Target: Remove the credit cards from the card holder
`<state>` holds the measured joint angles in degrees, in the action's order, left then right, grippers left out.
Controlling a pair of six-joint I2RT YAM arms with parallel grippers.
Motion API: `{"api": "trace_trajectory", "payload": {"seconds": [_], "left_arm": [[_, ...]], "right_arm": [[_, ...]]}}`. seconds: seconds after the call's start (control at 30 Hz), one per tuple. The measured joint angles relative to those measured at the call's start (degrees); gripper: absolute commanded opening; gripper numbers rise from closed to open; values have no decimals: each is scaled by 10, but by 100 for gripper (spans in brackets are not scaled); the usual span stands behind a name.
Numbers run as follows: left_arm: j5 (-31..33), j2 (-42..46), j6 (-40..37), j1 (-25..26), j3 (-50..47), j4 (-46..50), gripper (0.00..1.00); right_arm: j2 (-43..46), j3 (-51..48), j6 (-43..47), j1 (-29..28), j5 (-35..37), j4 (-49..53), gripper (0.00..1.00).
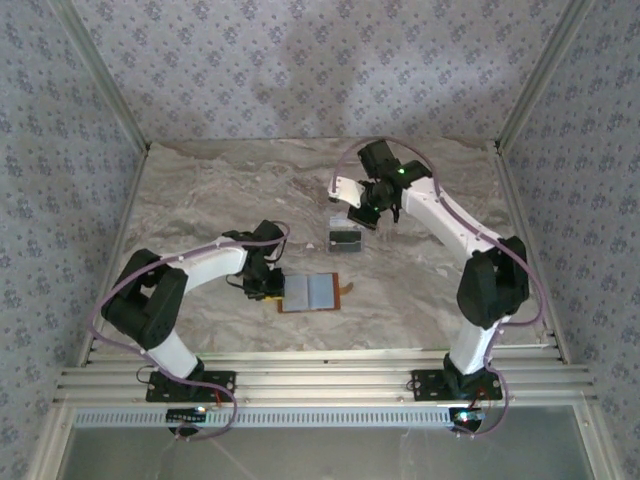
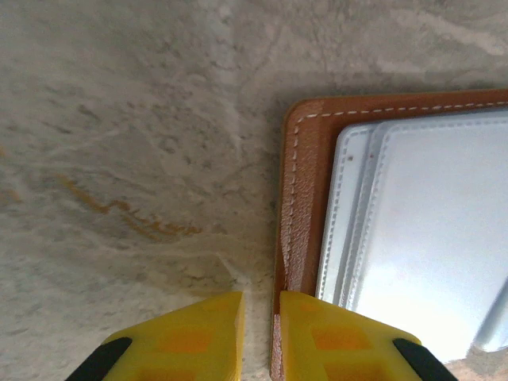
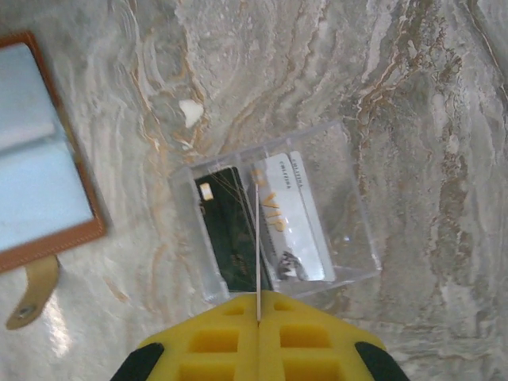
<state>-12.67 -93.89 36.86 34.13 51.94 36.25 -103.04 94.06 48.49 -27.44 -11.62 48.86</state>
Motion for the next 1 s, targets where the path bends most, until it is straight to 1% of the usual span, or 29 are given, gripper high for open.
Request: {"api": "trace_trajectory", "payload": {"seconds": [0.1,0.2,0.47,0.67,1.0], "left_arm": [[-6,-2,0,-1,0,-3,21],[-6,-2,0,-1,0,-3,21],[-6,-2,0,-1,-1,-4,21],[-6,-2,-4,-1,-1,-3,21],[-6,-2,-4,-2,0,-2,21]], "right_arm": [[-47,62,45,2,15,30,0],[-89,113,71,4,28,54,0],[-170,203,95,5,44,95,0],[-210,244,99,5,49,106,0],[-256,253,105,-1,42,123,0]]}}
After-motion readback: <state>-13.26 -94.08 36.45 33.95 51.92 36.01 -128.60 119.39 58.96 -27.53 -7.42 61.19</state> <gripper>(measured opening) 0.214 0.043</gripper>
